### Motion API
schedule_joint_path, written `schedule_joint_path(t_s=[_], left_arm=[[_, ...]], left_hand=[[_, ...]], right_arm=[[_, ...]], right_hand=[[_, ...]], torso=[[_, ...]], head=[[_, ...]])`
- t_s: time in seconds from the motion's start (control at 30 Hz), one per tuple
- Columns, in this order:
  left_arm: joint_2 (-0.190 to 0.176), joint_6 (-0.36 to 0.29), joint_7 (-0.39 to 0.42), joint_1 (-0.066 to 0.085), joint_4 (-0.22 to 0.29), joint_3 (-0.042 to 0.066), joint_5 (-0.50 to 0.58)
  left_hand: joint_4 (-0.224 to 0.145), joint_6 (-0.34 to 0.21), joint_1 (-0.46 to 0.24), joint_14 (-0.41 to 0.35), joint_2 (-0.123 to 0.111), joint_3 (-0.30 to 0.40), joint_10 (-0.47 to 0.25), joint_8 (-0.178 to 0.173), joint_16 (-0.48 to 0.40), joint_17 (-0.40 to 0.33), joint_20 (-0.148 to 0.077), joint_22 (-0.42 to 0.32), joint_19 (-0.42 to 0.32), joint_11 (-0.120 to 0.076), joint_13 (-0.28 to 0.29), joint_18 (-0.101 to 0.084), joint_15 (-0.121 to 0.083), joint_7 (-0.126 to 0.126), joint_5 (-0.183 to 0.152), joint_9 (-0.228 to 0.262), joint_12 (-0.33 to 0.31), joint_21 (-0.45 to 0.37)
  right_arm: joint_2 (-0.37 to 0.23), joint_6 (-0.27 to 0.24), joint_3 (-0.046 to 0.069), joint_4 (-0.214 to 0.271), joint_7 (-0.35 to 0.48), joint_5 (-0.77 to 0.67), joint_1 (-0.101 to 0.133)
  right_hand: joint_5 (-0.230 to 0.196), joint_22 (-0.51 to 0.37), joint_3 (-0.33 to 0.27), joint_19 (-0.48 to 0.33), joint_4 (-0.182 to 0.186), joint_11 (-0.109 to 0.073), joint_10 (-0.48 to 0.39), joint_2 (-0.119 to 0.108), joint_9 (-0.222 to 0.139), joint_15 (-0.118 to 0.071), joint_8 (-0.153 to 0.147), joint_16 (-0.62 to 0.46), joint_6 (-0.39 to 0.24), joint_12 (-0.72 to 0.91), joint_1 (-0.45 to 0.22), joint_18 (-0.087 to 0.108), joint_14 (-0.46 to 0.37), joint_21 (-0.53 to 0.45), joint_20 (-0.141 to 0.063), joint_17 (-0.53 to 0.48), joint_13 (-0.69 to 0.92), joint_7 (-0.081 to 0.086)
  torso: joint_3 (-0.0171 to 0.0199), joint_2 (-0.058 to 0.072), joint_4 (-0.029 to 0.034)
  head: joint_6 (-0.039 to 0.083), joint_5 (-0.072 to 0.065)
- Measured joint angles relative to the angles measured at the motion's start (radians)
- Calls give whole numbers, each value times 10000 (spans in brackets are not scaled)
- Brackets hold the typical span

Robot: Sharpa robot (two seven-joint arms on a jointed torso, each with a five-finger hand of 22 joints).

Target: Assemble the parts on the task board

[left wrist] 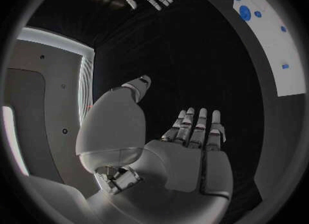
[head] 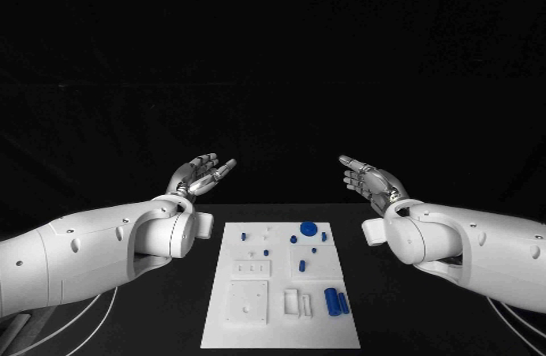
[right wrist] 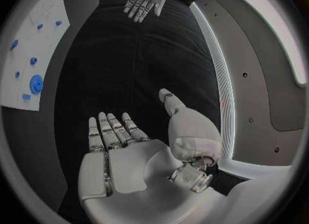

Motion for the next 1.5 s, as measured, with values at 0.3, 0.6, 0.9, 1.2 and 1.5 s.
schedule_joint_path(t_s=[0.3, 0.6, 0.9, 1.2, 1.5], left_arm=[[16, 376, -452, 102, -74, -77, -1], [-41, 805, -605, 101, -149, -78, 52], [-169, 1179, -599, 104, -86, -78, 76], [-475, 1499, -633, 230, 324, -78, -38], [-839, 1839, -646, 454, 1077, -73, -154]], left_hand=[[74, 122, 402, 173, -86, 152, 285, 107, 156, 285, 73, 508, 0, 52, 43, 0, 57, 49, 40, 158, 50, 214], [-47, 1116, 799, 1367, 20, 369, 1704, 1143, 1061, 1413, 123, 2289, 485, 269, 272, -1, 177, 427, 37, 1161, 428, 1264], [-1242, 3220, 1968, 4168, 951, -160, 4018, 1735, 2028, 1467, -363, 1821, 4152, 810, 579, 882, 378, 604, 199, 1397, 1212, 2115], [-2555, 5120, 2214, 7448, 1496, -679, 6508, 1734, 3283, 1733, -1029, 1640, 7040, 573, 847, 1344, -642, 851, 346, 1043, 1968, 3314], [-3400, 5776, 1837, 8004, 1744, -631, 7189, 1424, 3811, 2011, -1353, 1679, 7571, 327, 933, 1377, -966, 905, 346, 804, 1993, 3779]], right_arm=[[-131, 1698, -512, -333, -1186, -81, 669], [346, 1724, -533, -1517, -1695, -2451, 640], [841, 1635, -527, -2297, -1896, -5422, 597], [1601, 1832, -351, -3102, -2051, -9223, 595], [2128, 2146, -279, -3410, -3130, -13065, 591]], right_hand=[[16, 1418, 278, 364, -530, 148, 1023, -16, 462, 159, 481, 578, 535, 238, 783, 83, 791, 114, 173, 679, 132, 43], [-33, 4318, 887, 1621, -1249, 183, 3240, -193, 1309, 277, 1491, 1469, 2032, 779, 1826, 490, 2376, 413, 160, 1440, 398, 152], [-969, 5379, 2752, 4079, -1232, -231, 5434, -898, 1554, -265, 2161, 2509, 3917, 1396, 3075, 1423, 4756, 967, 76, 1905, 645, 318], [-1619, 5511, 4272, 8023, -1129, -877, 7287, -1492, 1472, -1619, 2289, 4073, 5530, 1579, 3841, 2101, 8407, 2238, -545, 2868, 835, 562], [-1652, 6086, 4401, 12263, -1401, -1497, 8697, -1986, 1353, -2579, 2102, 8474, 6793, 1202, 4265, 2205, 11413, 5721, -2120, 5626, 1040, 322]], torso=[[0, 1, 0], [-14, -1, -16], [-29, 51, -17], [15, 250, 39], [81, 569, 207]], head=[[0, 0], [-145, 146], [-167, 186], [-117, 124], [-72, 4]])
